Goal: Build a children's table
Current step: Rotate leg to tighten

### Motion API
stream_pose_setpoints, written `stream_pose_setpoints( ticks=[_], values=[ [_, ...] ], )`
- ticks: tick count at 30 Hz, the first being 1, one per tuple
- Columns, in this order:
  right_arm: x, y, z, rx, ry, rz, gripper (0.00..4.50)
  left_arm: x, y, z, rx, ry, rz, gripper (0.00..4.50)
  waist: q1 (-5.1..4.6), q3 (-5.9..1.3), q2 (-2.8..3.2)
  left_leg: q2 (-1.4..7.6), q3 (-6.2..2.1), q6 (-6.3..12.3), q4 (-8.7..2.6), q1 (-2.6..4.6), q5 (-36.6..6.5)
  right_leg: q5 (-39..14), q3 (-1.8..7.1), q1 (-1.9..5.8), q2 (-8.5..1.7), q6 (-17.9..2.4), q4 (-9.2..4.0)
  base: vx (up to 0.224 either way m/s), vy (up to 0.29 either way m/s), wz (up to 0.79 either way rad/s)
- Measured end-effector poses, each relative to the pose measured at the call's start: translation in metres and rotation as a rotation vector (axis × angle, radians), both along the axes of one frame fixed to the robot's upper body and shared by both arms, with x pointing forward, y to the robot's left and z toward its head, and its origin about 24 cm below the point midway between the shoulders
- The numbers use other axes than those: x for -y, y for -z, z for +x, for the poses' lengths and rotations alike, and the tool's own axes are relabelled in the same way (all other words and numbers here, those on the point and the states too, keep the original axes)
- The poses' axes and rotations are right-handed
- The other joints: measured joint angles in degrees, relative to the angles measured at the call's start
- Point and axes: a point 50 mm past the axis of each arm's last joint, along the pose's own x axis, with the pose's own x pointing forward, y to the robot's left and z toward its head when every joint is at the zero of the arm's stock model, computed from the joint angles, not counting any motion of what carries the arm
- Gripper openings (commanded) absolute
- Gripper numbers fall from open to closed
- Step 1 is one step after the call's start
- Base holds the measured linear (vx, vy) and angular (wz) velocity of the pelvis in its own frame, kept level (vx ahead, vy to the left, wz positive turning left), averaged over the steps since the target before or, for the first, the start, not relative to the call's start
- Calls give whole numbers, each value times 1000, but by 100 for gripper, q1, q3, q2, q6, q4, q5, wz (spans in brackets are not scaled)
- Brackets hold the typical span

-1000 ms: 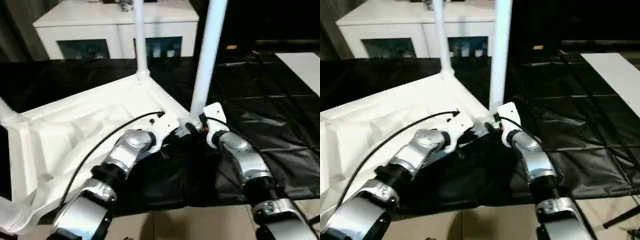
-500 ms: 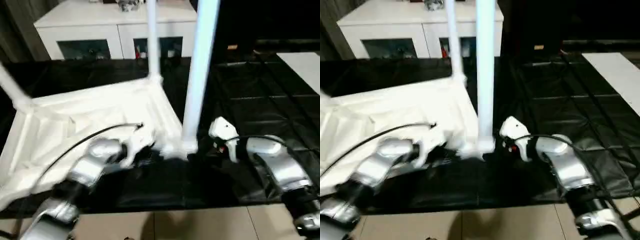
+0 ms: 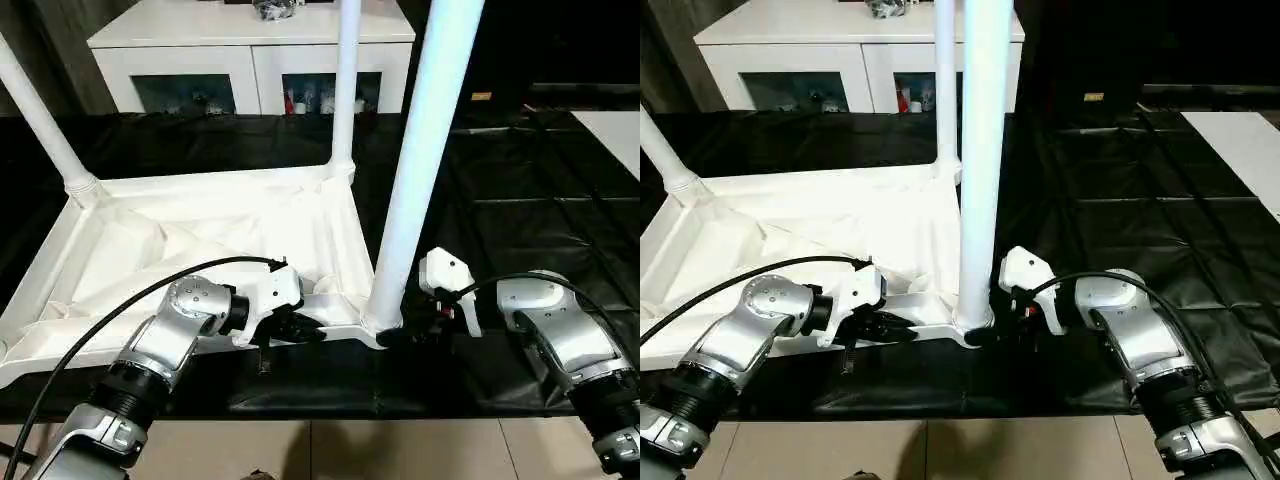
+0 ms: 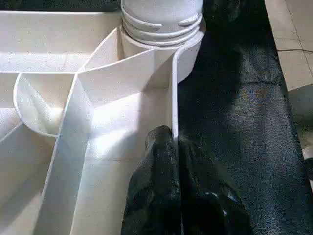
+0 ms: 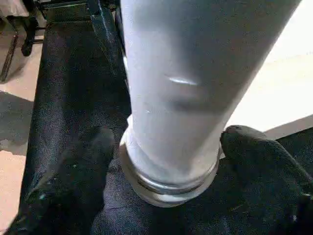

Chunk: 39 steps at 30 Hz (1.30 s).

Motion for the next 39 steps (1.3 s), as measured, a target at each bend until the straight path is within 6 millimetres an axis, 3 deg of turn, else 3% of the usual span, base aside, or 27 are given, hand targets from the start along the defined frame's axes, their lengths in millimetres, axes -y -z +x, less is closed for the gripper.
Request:
stream_pose_setpoints(
  ticks=[7,17,22,26,32,39],
  values=[
    [0,0,0,-3,5,6,277,0,0,0,0,1,0,0,3,0,0,0,0,0,0,-1,0,0,-1,0,0,0,0,0,0,0],
    [-4,3,3,0,47,20,256,0,0,1,0,-20,-3,0,-13,0,-15,2,0,0,1,4,0,0,-1,0,0,0,7,0,0,0],
    [-19,8,24,93,311,40,252,10,1,20,51,-189,2,0,-189,5,-42,-3,0,-2,17,15,1,8,8,7,-1,-8,10,0,0,0],
    [-28,11,34,116,510,54,241,28,1,34,82,-296,6,0,-221,6,-43,-17,0,-2,20,14,1,9,13,11,-11,-9,5,0,0,0],
    [-42,11,58,170,934,45,237,75,-1,52,93,-498,2,0,-272,-4,-23,-52,1,14,15,6,-3,19,13,10,-40,-19,-3,0,0,0],
    [-46,10,62,196,987,31,237,78,-2,55,133,-512,17,0,-255,-7,-9,-52,0,24,-8,3,2,13,3,6,-40,-10,-12,0,0,0]
  ],
)
